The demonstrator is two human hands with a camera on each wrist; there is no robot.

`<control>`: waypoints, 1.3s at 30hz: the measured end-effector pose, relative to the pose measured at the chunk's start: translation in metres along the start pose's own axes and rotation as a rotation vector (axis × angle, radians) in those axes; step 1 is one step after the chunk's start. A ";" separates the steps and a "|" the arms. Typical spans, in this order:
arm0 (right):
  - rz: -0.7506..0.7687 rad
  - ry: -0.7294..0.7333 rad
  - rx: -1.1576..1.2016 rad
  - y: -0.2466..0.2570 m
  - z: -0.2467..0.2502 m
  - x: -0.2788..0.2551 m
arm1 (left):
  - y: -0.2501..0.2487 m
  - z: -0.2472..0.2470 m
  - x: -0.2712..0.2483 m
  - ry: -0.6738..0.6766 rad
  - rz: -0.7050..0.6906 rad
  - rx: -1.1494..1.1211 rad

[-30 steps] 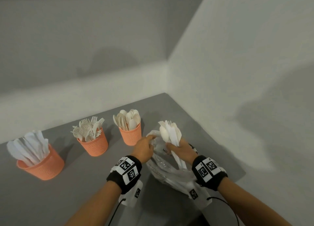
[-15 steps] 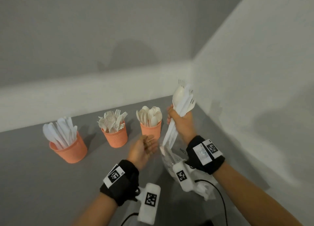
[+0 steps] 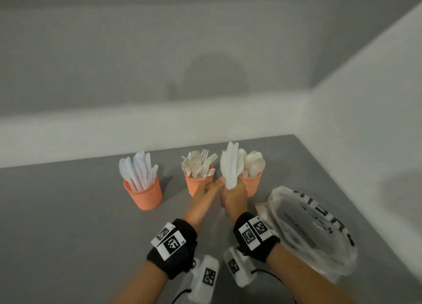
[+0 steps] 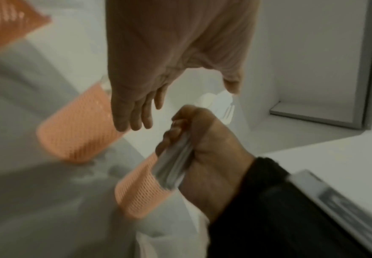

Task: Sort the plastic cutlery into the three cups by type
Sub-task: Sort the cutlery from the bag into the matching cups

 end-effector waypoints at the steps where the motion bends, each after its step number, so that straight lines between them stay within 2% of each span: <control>1: 0.003 0.025 -0.052 -0.004 -0.004 -0.003 | -0.001 0.007 0.005 -0.028 -0.033 0.046; 5: 0.002 0.056 -0.351 -0.021 -0.023 -0.019 | -0.001 0.023 0.021 -0.173 -0.097 0.068; 7: -0.017 0.154 -0.398 -0.020 -0.033 -0.024 | -0.002 0.029 0.025 -0.245 -0.146 0.052; 9: -0.107 0.343 -0.299 -0.013 -0.037 -0.026 | -0.003 0.038 0.027 -0.255 -0.166 0.032; 13: -0.287 0.681 -0.107 0.006 -0.034 -0.028 | -0.010 0.051 0.023 -0.151 -0.181 0.033; 15: -0.391 0.775 -0.063 0.009 -0.034 -0.030 | -0.011 0.058 0.025 -0.123 -0.152 0.048; 17: -0.454 0.768 -0.028 0.007 -0.035 -0.031 | -0.011 0.063 0.029 -0.086 -0.140 0.096; 19: -0.425 0.709 0.007 0.003 -0.038 -0.029 | -0.012 0.067 0.030 -0.080 -0.126 0.150; 23: -0.324 0.567 0.067 -0.004 -0.042 -0.025 | -0.012 0.073 0.028 -0.197 -0.160 0.176; 27: -0.278 0.557 0.037 -0.008 -0.042 -0.025 | -0.008 0.081 0.025 -0.231 -0.148 0.238; 34: -0.243 0.463 0.036 -0.015 -0.046 -0.026 | -0.008 0.085 0.021 -0.169 -0.109 0.253; 39: -0.203 0.477 0.009 -0.013 -0.048 -0.032 | -0.006 0.078 0.017 -0.160 -0.213 0.296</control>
Point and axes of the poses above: each hand's wrist, its own x-axis towards the middle knuckle, its own z-axis out of the back of the hand, y = z × x, the point moved 1 cm from there along x, towards the middle knuckle, and after that the axes turned 15 degrees about -z, right-handed, at the moved point
